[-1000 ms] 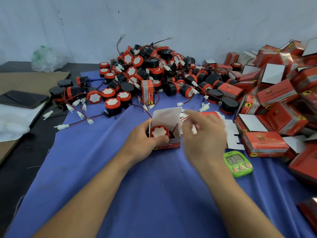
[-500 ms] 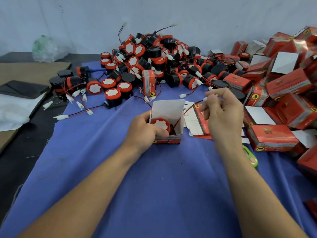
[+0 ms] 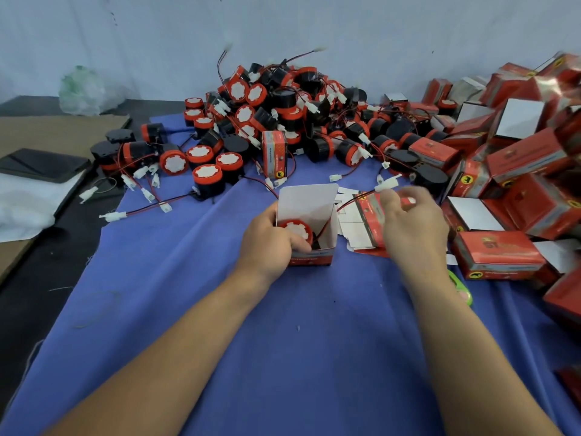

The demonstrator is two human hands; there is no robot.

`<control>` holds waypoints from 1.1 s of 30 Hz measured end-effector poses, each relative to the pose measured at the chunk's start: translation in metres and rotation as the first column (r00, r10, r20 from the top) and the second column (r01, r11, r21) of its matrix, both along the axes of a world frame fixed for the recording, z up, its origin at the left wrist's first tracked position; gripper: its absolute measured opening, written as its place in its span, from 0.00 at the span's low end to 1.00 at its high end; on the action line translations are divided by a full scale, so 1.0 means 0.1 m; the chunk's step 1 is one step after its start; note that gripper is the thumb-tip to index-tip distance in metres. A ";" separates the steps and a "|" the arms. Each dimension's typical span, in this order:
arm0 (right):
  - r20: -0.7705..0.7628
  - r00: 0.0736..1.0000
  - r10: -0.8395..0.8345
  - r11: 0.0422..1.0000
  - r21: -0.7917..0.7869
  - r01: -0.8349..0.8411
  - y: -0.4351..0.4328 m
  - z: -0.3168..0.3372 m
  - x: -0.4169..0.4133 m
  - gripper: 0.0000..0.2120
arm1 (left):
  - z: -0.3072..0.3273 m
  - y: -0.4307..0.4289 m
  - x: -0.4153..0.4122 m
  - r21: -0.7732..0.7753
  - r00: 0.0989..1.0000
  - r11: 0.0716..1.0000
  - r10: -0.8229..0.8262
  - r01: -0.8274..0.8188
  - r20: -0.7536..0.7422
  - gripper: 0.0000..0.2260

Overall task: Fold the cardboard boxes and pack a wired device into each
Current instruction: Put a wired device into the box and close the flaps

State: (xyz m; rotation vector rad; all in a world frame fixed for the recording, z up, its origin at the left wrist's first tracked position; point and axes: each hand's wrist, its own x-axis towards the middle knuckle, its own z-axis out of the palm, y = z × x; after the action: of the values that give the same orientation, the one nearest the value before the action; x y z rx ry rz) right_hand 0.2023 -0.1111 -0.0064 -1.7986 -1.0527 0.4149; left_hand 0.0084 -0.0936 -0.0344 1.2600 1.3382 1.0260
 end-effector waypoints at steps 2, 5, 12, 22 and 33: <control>-0.202 0.969 0.139 0.990 0.053 -0.131 0.03 -0.01 -0.01 0.06 | -0.01 0.01 -0.01 -0.012 1.000 1.000 0.002 -0.002 -0.004 0.28; -0.376 0.899 0.226 0.969 0.179 -0.169 0.04 0.02 -0.11 0.05 | -0.01 0.00 -0.01 -0.018 1.000 1.000 -0.004 0.003 -0.022 0.28; 0.098 0.952 0.289 0.900 0.311 -0.305 -0.06 0.11 -0.35 0.10 | -0.06 0.02 0.01 0.025 0.990 0.999 -0.016 0.019 -0.143 0.19; 0.597 0.754 0.272 0.888 0.146 -0.436 -0.27 0.10 -0.64 0.07 | -0.03 -0.03 0.01 0.084 0.980 0.996 -0.005 0.023 -0.201 0.20; 0.719 0.586 0.373 0.903 -0.137 -0.406 -0.25 -0.04 -0.58 0.07 | -0.05 -0.05 -0.01 0.114 0.999 0.993 0.013 -0.008 -0.045 0.18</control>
State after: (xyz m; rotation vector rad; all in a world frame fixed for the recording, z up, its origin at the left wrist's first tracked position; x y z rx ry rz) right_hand 0.1440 -0.1356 -0.0106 -1.7016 -2.0392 -0.1252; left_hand 0.0073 -0.0983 -0.0396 1.3699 1.3383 1.0996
